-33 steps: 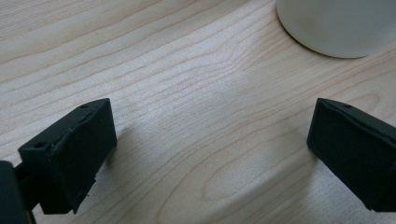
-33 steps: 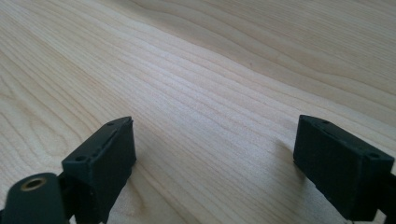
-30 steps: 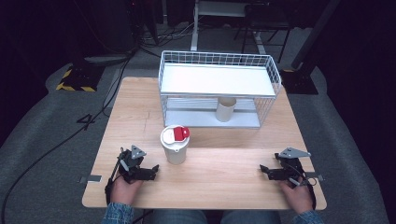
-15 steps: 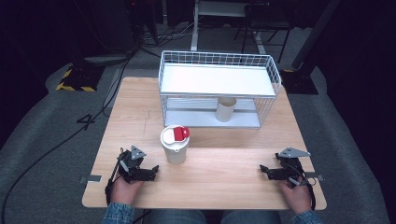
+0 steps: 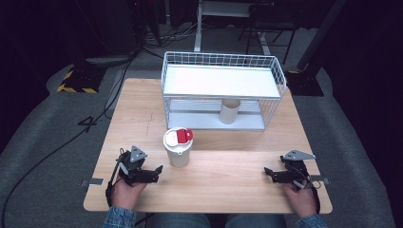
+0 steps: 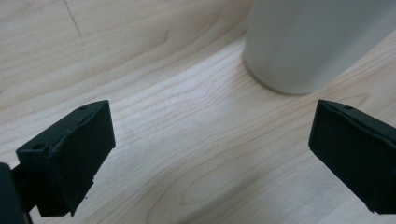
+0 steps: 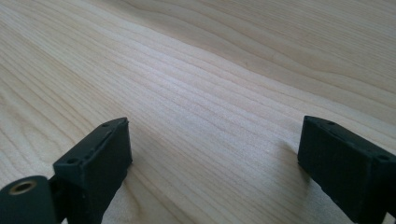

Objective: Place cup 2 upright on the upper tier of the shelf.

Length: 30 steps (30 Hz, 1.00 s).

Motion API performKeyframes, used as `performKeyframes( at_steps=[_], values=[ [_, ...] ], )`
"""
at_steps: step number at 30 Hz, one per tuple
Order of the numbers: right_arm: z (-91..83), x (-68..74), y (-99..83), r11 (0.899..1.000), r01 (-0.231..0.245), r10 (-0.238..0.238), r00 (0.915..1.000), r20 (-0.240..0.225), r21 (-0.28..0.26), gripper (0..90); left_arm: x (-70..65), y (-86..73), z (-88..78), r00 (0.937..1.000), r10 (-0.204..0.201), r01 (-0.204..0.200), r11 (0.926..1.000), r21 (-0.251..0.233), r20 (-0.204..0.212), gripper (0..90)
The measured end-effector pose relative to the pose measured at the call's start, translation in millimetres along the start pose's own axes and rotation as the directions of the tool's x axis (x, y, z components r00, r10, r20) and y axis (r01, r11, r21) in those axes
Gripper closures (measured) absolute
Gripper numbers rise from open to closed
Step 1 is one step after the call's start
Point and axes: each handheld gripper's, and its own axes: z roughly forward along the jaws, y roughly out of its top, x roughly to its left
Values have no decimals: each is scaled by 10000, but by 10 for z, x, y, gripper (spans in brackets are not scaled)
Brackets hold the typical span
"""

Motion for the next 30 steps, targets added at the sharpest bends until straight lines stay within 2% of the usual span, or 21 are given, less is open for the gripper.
performKeyframes(
  at_steps=[5, 11, 14, 15, 16, 17, 18, 20, 22, 26, 27, 28, 30],
  values=[
    [0, 0, 0, 10000, 8, -8, 10000, 0, -5, 101, -79, 50, -109, 9996, 54, -37, 9982, -595, 286, 10],
    [2, 2, 1, 10000, -27, 27, 10000, 14, -5, 101, -178, 111, -183, 9957, 319, -201, 9907, -1344, 867, 9],
    [3, 3, 2, 10000, -37, 37, 10000, 23, -5, 101, -224, 124, -185, 9942, 493, -318, 9838, -1763, 956, 0],
    [3, 3, 2, 10000, -39, 39, 10000, 24, -6, 101, -224, 124, -185, 9942, 493, -318, 9838, -1763, 956, 0],
    [2, 3, 2, 10000, -36, 36, 10000, 22, -4, 101, -245, 130, -184, 9923, 489, -234, 9760, -2163, 1135, 0],
    [3, 3, 2, 10000, -38, 38, 10000, 24, -6, 101, -250, 133, -186, 9915, 492, -206, 9732, -2291, 1201, 0],
    [3, 3, 2, 10000, -39, 39, 10000, 23, -7, 101, -254, 139, -184, 9897, 518, -161, 9666, -2556, 1337, 0],
    [2, 3, 2, 10000, -35, 35, 10000, 30, -4, 101, -257, 147, -176, 9863, 509, -40, 9585, -2851, 1572, 0],
    [3, 4, 1, 10000, -41, 41, 10000, 44, -12, 101, -258, 154, -169, 9834, 516, 39, 9525, -3046, 1740, 0],
    [2, 8, 2, 10000, -69, 69, 9999, 81, 5, 101, -256, 172, -156, 9810, 556, 112, 9404, -3399, 1860, 0],
    [2, 8, 2, 10000, -70, 70, 9999, 83, 3, 101, -256, 172, -156, 9810, 556, 112, 9404, -3399, 1860, 0],
    [2, 8, 3, 10000, -69, 69, 9999, 80, 5, 101, -247, 180, -135, 9793, 611, 118, 9345, -3558, 1930, 0],
    [3, 8, 2, 10000, -68, 68, 9999, 83, 1, 101, -240, 185, -110, 9789, 666, 91, 9304, -3665, 1932, 0]
  ],
)
